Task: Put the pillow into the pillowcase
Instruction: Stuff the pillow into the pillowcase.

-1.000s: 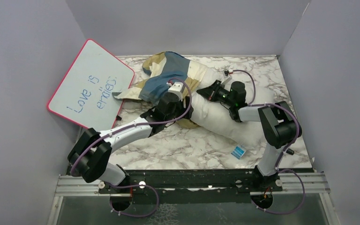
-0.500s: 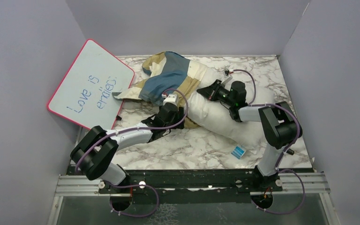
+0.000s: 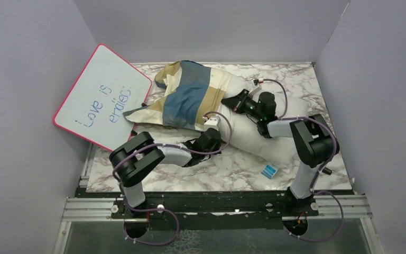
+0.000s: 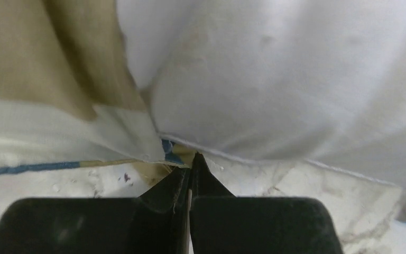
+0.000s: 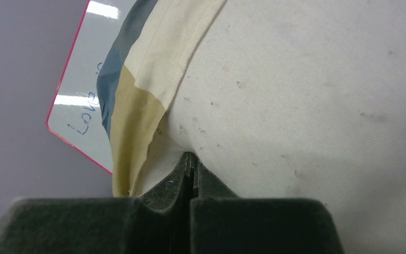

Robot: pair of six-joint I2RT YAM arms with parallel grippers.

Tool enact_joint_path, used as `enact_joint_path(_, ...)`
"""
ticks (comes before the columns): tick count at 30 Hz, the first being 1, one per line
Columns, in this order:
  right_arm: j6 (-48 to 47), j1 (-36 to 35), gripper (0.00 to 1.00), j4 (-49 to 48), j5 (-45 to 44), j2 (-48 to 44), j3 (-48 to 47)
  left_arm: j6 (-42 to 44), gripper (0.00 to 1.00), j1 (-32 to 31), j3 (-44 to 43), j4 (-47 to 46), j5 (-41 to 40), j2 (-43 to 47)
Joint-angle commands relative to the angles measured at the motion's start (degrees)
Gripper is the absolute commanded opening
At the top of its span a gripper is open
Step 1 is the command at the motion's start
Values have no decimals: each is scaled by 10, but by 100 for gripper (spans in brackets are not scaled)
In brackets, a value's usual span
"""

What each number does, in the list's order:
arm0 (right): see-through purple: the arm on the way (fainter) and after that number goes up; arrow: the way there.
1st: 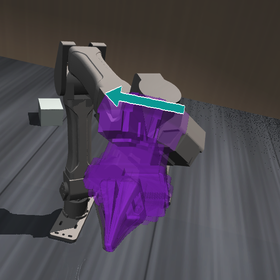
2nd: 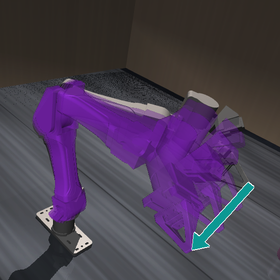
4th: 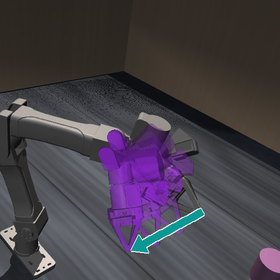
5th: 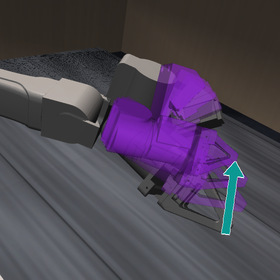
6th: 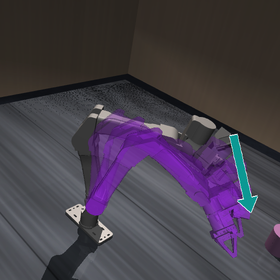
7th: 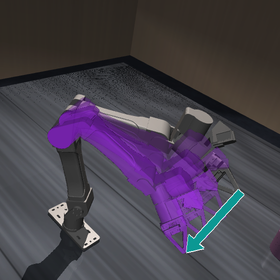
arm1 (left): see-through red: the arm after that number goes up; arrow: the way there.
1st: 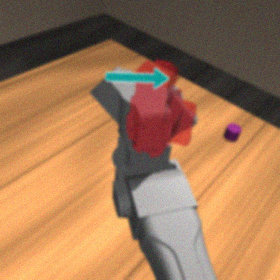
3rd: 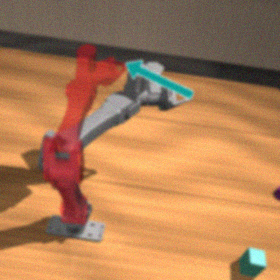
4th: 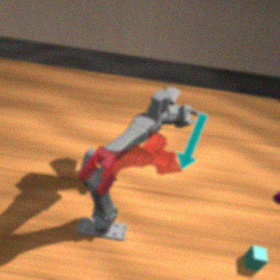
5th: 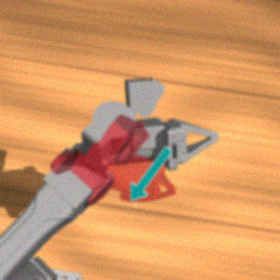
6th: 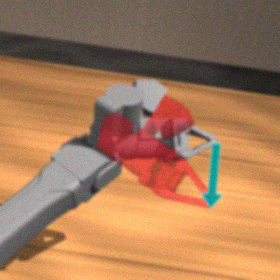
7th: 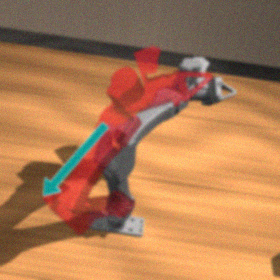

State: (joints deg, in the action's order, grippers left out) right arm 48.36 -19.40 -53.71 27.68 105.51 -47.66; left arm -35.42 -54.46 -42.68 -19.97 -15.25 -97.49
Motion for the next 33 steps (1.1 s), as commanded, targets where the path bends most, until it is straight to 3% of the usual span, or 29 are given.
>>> enact_joint_path(1,8,-21,0,23,-42,35,12,-43,0,-19,-19,-73,47,-66)
enact_joint_path(6,-14,-21,0,34,-54,26,24,-21,0,-20,-20,-75,33,-39)
enact_joint_path(7,-19,-22,0,37,-54,25,24,-16,4,-20,-18,-74,32,-31)
enact_joint_path(11,-34,-21,0,53,-51,19,20,7,39,-20,-5,-51,34,24)
enact_joint_path(13,-36,-21,0,53,-43,19,20,23,46,-22,-8,-18,32,55)
enact_joint_path(22,-34,-21,0,41,-40,22,31,104,47,-41,-115,169,-119,141)
enact_joint_path(27,-37,-22,0,45,-39,15,31,174,45,-40,-211,235,-196,111)
enact_joint_path(33,-41,-21,0,50,-39,4,32,232,45,-8,-299,240,-223,50)
